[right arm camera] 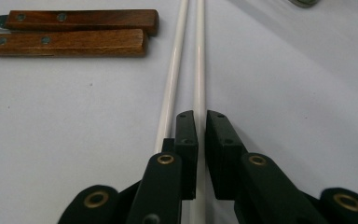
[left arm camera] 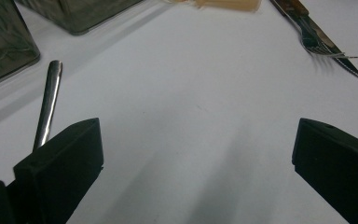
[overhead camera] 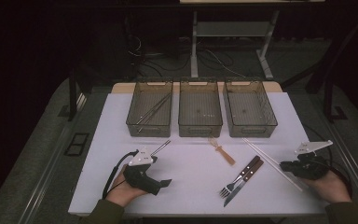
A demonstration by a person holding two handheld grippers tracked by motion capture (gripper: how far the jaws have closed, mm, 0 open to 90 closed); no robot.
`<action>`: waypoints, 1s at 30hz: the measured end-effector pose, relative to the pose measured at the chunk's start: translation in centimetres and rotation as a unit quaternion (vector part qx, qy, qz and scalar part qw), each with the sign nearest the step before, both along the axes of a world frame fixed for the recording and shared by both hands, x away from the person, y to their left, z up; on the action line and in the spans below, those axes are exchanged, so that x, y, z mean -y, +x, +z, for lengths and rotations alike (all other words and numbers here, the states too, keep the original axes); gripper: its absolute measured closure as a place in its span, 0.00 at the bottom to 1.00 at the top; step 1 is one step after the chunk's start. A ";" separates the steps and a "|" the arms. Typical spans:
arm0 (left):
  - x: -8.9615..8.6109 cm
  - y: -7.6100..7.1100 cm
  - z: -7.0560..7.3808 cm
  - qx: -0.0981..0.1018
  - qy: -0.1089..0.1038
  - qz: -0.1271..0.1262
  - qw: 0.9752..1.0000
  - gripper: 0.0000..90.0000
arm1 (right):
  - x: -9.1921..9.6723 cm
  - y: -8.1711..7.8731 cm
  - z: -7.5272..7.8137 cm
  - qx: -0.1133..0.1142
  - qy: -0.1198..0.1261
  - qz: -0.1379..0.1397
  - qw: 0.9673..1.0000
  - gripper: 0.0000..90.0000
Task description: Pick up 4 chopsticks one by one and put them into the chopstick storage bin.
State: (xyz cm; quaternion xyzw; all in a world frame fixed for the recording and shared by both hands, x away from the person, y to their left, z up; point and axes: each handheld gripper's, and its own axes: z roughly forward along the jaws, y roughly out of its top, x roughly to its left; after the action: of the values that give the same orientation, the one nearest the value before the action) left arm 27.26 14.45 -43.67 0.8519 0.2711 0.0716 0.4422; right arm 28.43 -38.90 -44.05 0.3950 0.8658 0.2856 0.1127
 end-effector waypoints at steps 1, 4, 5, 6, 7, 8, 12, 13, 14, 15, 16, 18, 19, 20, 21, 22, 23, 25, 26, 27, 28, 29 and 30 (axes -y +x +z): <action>0.0 0.0 0.0 0.000 0.000 0.000 1.000 0.01 | 0.0 0.0 0.0 0.001 -0.002 0.000 1.000 0.92; 0.0 0.0 0.0 0.000 0.000 0.000 1.000 0.01 | 0.0 -0.1 0.0 0.004 0.000 -0.001 1.000 0.93; 0.0 0.0 0.0 0.000 0.001 0.000 1.000 0.01 | 0.0 -0.1 0.0 0.004 0.000 0.000 1.000 0.93; 0.0 0.0 0.0 0.000 0.000 -0.001 1.000 0.01 | 0.0 -0.1 -0.1 0.003 0.002 -0.001 1.000 0.93; 0.0 0.0 0.0 0.000 0.000 -0.001 1.000 0.01 | 0.1 -0.1 -0.1 0.003 0.003 -0.003 1.000 0.93; 0.0 0.0 0.0 0.000 0.001 -0.001 1.000 0.01 | 0.1 0.0 -0.1 0.001 0.005 -0.007 1.000 0.93; 0.0 0.0 0.1 0.002 0.001 -0.001 1.000 0.01 | 0.1 0.0 0.0 -0.003 0.008 -0.010 1.000 0.94; 0.0 0.0 0.1 0.002 0.000 -0.001 1.000 0.01 | 0.1 0.0 0.0 -0.003 0.009 -0.010 1.000 0.94; 0.0 0.0 0.1 0.002 0.001 -0.001 1.000 0.01 | 0.1 0.0 0.0 -0.004 0.011 -0.012 1.000 0.94; 0.0 0.0 0.1 0.002 0.000 -0.001 1.000 0.01 | 0.2 0.0 0.0 -0.004 0.012 -0.013 1.000 0.93; 0.0 0.0 0.1 0.003 -0.001 -0.002 1.000 0.01 | 0.2 0.0 0.1 -0.006 0.014 -0.013 1.000 0.94; 0.0 0.0 0.1 0.003 -0.001 -0.002 1.000 0.01 | 0.3 0.0 0.3 -0.007 0.023 -0.015 1.000 0.94; 0.0 0.0 0.1 0.003 0.000 -0.002 1.000 0.01 | 0.4 -0.1 0.4 -0.005 0.026 -0.014 1.000 0.94; 0.0 0.0 0.1 0.003 -0.001 -0.002 1.000 0.01 | 0.5 -0.2 0.6 -0.003 0.029 -0.014 0.999 0.94; 0.0 0.0 0.1 0.003 0.000 -0.002 1.000 0.01 | 0.6 -0.2 0.8 -0.001 0.032 -0.012 0.999 0.94; 0.0 0.0 0.1 0.003 -0.001 -0.002 1.000 0.01 | 0.7 -0.3 0.9 0.001 0.034 -0.012 0.999 0.94; 0.0 0.0 0.1 0.003 -0.001 -0.002 1.000 0.01 | 0.7 -0.4 1.0 0.002 0.036 -0.012 0.999 0.94; 0.0 0.0 0.1 0.003 0.000 -0.002 1.000 0.01 | 0.9 -0.6 1.4 0.005 0.040 -0.011 0.999 0.94; 0.0 -0.1 0.1 0.003 -0.001 -0.002 1.000 0.01 | 1.0 -0.7 1.6 0.009 0.044 -0.010 0.999 0.94; 0.0 -0.1 0.1 0.004 -0.001 -0.002 1.000 0.01 | 1.1 -0.8 1.8 0.010 0.046 -0.010 0.999 0.94; 0.0 -0.1 0.1 0.004 -0.001 -0.002 1.000 0.01 | 1.3 -0.9 2.0 0.011 0.049 -0.010 0.999 0.94; 0.0 0.0 0.1 0.004 -0.001 -0.002 1.000 0.01 | 1.4 -1.0 2.1 0.013 0.054 -0.008 0.998 0.94; 0.0 0.0 0.1 0.004 -0.001 -0.002 1.000 0.01 | 1.5 -1.0 2.2 0.014 0.056 -0.007 0.998 0.94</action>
State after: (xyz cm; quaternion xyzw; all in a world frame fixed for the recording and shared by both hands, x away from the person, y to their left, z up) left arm 27.21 14.46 -43.56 0.8518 0.2678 0.0734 0.4443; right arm 27.40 -40.40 -41.85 0.4030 0.8437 0.3387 0.1049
